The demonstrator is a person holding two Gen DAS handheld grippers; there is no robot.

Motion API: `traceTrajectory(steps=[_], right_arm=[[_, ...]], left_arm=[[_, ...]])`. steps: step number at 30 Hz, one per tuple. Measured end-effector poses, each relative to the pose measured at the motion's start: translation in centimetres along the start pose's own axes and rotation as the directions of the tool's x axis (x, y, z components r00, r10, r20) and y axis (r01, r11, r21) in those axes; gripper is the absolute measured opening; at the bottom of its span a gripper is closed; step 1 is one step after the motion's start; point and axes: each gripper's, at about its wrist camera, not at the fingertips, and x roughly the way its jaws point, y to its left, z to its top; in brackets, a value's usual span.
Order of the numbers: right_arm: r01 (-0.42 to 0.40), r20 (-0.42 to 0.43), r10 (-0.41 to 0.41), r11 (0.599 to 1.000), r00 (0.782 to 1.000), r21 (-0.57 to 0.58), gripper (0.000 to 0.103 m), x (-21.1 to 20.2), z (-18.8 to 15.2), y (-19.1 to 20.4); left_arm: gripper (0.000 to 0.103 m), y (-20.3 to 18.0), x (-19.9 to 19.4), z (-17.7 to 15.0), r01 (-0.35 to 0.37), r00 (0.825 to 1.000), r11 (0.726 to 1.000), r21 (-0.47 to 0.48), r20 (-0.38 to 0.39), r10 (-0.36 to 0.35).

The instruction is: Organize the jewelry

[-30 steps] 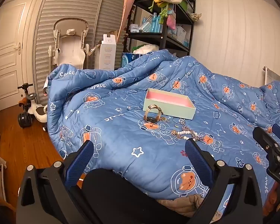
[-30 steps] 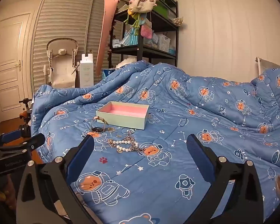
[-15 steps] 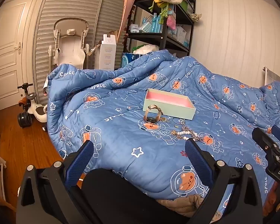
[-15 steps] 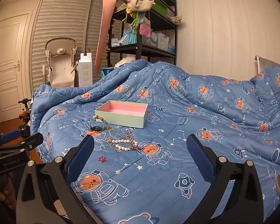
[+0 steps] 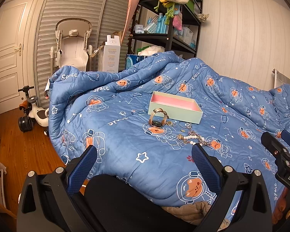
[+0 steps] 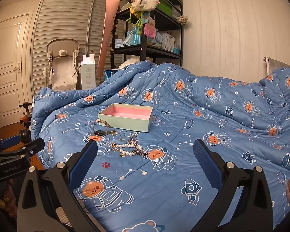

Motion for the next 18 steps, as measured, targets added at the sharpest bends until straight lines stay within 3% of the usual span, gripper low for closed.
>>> traceTrajectory(steps=[18], right_arm=[[0.002,-0.006,-0.002,1.0,1.0,0.006,0.098,0.48,-0.42,-0.18]], left_arm=[[0.096,0.0,-0.03,0.0,0.001,1.0,1.0,0.001,0.0,-0.001]])
